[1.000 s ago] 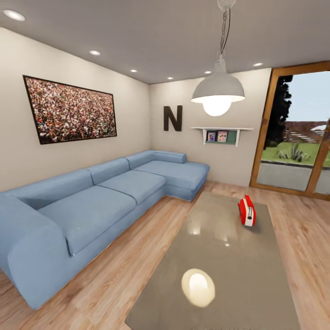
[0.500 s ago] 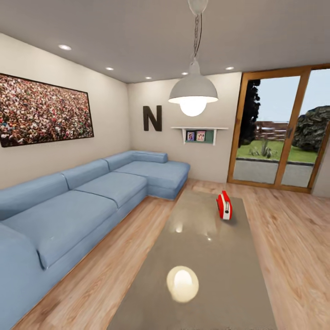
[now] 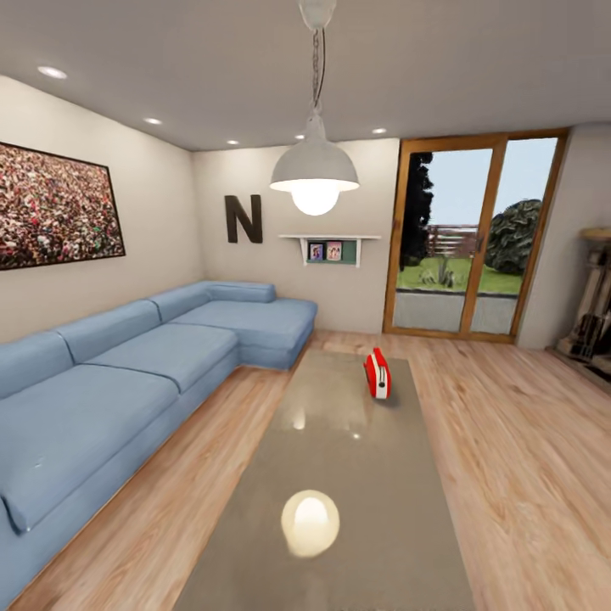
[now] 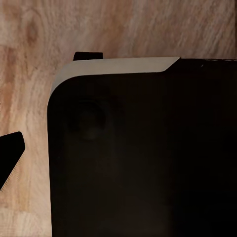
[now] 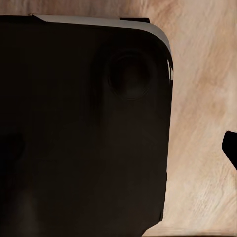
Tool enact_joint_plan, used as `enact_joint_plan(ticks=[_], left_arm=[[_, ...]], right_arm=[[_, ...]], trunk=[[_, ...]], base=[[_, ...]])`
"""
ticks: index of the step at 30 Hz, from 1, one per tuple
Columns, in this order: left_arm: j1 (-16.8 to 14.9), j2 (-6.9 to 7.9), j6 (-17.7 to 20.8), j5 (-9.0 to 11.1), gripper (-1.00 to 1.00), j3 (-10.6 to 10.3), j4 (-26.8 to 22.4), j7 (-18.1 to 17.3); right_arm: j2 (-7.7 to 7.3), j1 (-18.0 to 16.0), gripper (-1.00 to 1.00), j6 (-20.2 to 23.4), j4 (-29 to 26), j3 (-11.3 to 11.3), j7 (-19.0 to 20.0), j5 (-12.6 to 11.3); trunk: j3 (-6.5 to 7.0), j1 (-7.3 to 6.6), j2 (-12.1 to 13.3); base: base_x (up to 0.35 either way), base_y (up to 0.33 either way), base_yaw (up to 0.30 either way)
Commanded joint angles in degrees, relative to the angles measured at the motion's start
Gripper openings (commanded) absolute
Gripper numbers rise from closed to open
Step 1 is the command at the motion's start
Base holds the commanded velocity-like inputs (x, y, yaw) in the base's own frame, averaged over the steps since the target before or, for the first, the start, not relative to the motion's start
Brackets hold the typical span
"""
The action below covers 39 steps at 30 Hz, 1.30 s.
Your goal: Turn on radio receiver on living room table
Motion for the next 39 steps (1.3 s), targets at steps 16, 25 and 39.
enact_joint_plan(ticks=[16,25,39], left_arm=[[0.00,0.00,0.00,0.00,1.00,0.00,-0.01,0.00],[-0.02,0.00,0.00,0.00,1.00,0.00,-0.01,0.00],[0.00,-0.02,0.00,0.00,1.00,0.13,-0.01,0.00]], right_arm=[[0.00,0.00,1.00,0.00,0.00,0.00,0.01,0.02],[0.00,0.00,1.00,0.00,0.00,0.00,-0.01,0.02],[0.00,0.00,1.00,0.07,0.00,0.07,0.06,0.16]], trunk=[[0.00,0.00,0.00],[0.00,0.00,0.00],[0.00,0.00,0.00]], base=[[0.000,0.000,-0.289],[0.000,0.000,-0.289],[0.000,0.000,-0.211]])
